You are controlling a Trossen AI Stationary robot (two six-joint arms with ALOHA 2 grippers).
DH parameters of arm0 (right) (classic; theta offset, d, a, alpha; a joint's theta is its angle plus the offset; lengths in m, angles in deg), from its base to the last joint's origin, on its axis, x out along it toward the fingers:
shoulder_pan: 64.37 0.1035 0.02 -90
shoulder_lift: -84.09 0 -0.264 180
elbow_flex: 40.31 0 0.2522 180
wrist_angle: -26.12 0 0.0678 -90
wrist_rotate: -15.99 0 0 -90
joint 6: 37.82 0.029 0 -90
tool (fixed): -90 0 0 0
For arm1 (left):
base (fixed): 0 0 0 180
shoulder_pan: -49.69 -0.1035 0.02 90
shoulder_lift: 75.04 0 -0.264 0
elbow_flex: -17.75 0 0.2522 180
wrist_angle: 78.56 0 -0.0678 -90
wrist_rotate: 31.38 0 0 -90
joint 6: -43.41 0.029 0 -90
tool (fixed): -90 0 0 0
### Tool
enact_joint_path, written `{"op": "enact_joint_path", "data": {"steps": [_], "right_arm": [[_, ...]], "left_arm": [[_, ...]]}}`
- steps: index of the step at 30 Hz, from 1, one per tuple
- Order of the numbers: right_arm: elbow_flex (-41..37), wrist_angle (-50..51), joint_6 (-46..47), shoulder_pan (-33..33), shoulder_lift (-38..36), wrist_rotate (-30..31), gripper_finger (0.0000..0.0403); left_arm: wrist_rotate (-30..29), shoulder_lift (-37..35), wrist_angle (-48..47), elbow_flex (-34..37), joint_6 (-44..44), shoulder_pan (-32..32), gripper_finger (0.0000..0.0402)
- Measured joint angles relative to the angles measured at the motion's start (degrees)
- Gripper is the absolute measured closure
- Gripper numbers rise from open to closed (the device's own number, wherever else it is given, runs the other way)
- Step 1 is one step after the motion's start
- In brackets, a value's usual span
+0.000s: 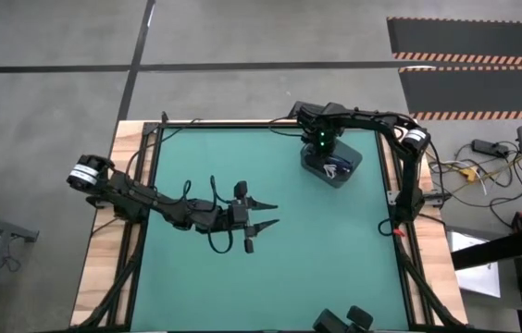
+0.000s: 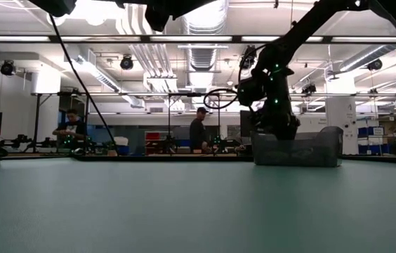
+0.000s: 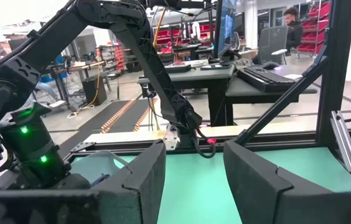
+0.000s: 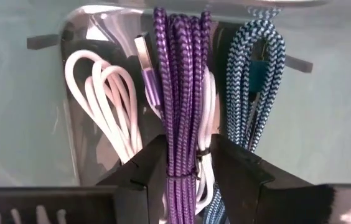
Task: Pick and place USB-C Cables
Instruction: Put the violet charger cable into the black container, then return to Home Position
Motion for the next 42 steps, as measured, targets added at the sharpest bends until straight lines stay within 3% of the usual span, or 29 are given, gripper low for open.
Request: {"op": "enact_joint_path", "data": {"steps": [9, 17, 26, 33, 42], "right_arm": [[0.0, 4.0, 1.9, 0.1, -3.1, 0.3, 0.0293], [-1.5, 4.6, 4.5, 3.6, -10.8, 0.2, 0.0308], [-12.0, -9.0, 5.5, 13.9, -24.5, -0.1, 0.0326], [-23.6, -22.3, 5.0, 20.6, -35.1, -0.1, 0.0339], [-35.6, -32.6, 0.3, 22.2, -47.4, -3.1, 0.0354]], "left_arm": [[0.0, -1.7, 0.1, 1.9, 0.0, 0.0, 0.0255], [-3.3, -11.7, -8.5, 9.1, -0.4, 0.0, 0.0255], [-3.4, -25.9, -8.8, 24.0, -4.7, 0.0, 0.0255], [-4.9, -35.7, -8.4, 31.8, -7.0, -0.1, 0.0256], [-6.9, -46.9, -9.3, 39.7, -6.5, -0.5, 0.0256]]}}
